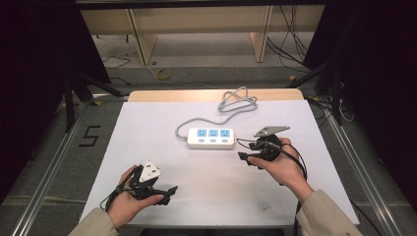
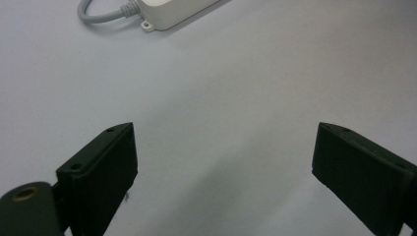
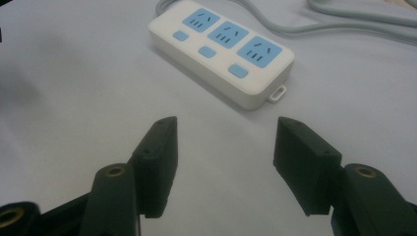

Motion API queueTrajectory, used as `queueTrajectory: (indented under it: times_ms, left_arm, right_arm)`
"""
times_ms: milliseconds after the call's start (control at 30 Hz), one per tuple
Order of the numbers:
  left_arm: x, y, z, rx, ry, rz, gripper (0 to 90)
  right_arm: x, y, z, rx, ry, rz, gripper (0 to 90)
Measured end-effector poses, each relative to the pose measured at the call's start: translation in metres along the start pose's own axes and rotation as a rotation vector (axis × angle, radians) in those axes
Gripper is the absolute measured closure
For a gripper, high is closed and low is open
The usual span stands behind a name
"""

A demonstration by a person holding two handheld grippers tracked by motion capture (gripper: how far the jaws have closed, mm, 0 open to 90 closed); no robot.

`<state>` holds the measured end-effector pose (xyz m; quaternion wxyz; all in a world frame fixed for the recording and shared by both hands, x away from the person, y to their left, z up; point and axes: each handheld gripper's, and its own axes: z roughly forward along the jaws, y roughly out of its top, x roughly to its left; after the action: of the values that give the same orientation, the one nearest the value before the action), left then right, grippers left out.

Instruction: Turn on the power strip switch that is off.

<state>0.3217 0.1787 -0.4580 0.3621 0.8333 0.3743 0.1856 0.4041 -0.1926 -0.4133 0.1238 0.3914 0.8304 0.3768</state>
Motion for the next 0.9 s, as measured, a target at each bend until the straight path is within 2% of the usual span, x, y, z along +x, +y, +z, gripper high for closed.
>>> queueTrajectory:
  times_ms: [400, 633, 900]
  left_arm:
    - [0.000, 0.000, 0.000, 0.005, 0.001, -0.001, 9.6]
    - [0.000, -0.001, 0.000, 0.005, 0.004, -0.002, 9.6]
    - [-0.001, 0.000, -0.001, 0.002, 0.003, 0.002, 9.5]
  right_arm:
    - [-0.007, -0.030, -0.020, -0.034, -0.009, 0.031, 35.6]
    - [-0.009, -0.047, -0.032, -0.071, -0.024, 0.018, 33.9]
    - [-0.010, -0.067, -0.046, -0.100, -0.051, 0.028, 32.4]
